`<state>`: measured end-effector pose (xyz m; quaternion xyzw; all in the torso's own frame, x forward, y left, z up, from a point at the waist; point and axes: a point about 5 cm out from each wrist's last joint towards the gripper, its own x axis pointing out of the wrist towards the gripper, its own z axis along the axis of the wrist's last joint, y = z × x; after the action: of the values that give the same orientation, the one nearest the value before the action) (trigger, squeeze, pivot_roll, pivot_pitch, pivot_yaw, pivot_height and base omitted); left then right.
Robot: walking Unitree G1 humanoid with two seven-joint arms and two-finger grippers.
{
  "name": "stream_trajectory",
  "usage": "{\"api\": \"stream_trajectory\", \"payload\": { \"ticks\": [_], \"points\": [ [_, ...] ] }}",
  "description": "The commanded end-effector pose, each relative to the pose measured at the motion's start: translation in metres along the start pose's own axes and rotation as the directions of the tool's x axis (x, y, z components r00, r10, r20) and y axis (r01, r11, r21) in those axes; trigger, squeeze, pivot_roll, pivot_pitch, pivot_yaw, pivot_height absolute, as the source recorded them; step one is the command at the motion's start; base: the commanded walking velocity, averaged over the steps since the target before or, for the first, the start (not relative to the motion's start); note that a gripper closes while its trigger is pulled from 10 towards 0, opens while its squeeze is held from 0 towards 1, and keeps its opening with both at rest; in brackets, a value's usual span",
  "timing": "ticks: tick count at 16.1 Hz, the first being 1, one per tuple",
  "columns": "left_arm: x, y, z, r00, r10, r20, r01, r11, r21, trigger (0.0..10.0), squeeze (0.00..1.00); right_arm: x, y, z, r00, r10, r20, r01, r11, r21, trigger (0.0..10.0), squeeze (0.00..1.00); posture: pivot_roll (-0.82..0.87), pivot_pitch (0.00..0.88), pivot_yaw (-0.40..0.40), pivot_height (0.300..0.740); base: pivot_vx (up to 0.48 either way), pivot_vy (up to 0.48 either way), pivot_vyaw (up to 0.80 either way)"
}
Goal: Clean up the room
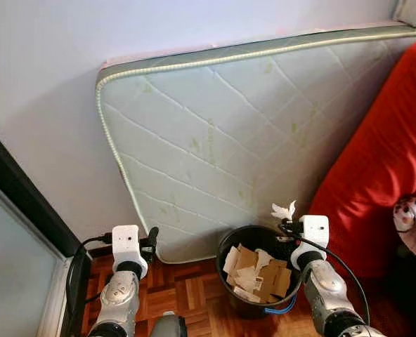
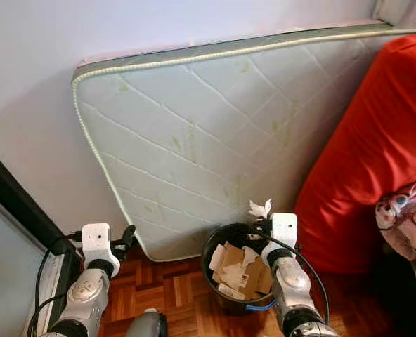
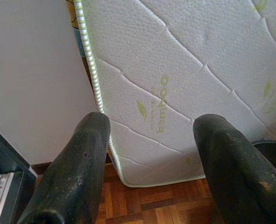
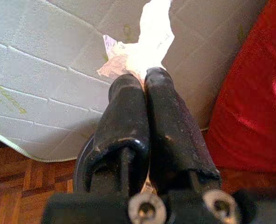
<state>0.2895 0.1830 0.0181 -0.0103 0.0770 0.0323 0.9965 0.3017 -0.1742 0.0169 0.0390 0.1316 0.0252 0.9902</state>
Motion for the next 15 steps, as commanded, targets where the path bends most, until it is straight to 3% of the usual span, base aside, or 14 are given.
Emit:
{"api": "stream_trajectory", "payload": {
  "ticks": [1, 10, 15],
  "points": [
    [0.001, 0.004, 0.001, 1.0, 0.004, -0.004, -0.004, 1.0, -0.001, 10.0, 0.0, 0.003, 0.004, 0.002, 1.0, 0.01, -0.019, -0.011, 1.0, -0.011, 10.0, 0.0, 0.01, 0.032, 0.054, 0.636, 0.0, 0.0, 0.0],
    [-0.004, 0.008, 0.003, 0.999, 0.022, 0.049, -0.021, 1.0, -0.019, 10.0, 0.0, 0.005, 0.009, 0.008, 0.998, 0.049, 0.028, -0.048, 0.999, -0.025, 10.0, 0.0, 0.01, 0.116, 0.039, 0.632, 0.0, 0.0, 0.0],
    [-0.018, -0.006, 0.003, 0.993, -0.019, 0.113, 0.021, 1.0, -0.014, 10.0, 0.0, -0.006, 0.006, 0.001, 0.995, 0.056, 0.08, -0.056, 0.998, -0.003, 10.0, 0.0, 0.03, 0.159, -0.008, 0.632, 0.0, 0.0, 0.0]
  ]
}}
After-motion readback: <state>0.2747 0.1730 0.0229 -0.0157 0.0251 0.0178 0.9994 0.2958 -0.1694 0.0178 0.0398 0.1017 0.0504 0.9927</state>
